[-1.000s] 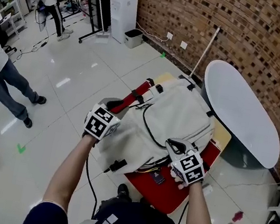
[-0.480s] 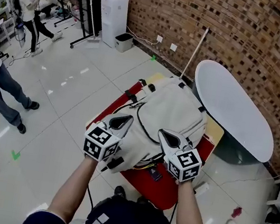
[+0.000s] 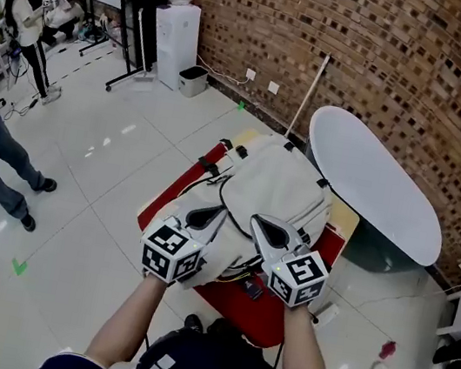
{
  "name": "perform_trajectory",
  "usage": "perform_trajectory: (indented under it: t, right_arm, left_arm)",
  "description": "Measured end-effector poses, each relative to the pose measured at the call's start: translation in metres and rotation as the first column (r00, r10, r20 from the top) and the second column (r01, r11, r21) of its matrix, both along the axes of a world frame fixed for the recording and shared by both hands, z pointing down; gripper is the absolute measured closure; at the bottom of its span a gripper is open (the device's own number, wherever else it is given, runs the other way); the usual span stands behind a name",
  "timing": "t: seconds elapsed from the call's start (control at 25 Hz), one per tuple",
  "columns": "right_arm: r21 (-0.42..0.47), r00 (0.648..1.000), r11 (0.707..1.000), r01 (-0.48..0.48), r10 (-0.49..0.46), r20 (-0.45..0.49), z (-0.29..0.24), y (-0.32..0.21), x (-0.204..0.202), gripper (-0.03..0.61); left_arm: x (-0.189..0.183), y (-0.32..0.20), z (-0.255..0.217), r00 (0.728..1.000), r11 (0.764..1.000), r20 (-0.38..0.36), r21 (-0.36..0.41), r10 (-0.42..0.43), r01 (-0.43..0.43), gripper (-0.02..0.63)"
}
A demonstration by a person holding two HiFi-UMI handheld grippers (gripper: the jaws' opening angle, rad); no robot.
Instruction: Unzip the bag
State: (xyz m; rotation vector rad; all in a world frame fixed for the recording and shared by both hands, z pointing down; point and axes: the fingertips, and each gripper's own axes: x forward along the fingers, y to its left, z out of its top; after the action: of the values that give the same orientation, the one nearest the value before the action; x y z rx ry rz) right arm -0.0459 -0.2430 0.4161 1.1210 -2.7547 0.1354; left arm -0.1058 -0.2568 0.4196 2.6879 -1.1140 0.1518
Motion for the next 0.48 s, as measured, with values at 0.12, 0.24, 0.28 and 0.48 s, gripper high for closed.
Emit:
perform_trajectory:
  t: [0.12,0.24,0.28,0.48]
  right_arm:
    - [0.016,1.000,1.000,0.000,0.000,0.012,-0.008,0.001,-0.002,0.572]
    - [0.020,1.000,1.000,-0.004,0.004,0.015,-0.012,0.003,-0.003,0.572]
    - [0.019,1.000,1.000,-0.005,0.005,0.016,-0.012,0.004,-0.004,0.572]
    - [0.015,1.000,1.000,-0.008,0.008,0.017,-0.010,0.004,-0.003,0.574]
  left_arm:
    - [0.006,0.003,-0.004,1.000,1.000,-0.002,0.012,0.012,-0.012,0.612]
    - [0.010,0.006,-0.008,1.000,1.000,-0.002,0.015,0.023,-0.023,0.612]
    - [0.010,0.007,-0.008,1.000,1.000,-0.001,0.016,0.025,-0.025,0.612]
    - [0.012,0.006,-0.006,1.000,1.000,-0.002,0.015,0.026,-0.026,0.612]
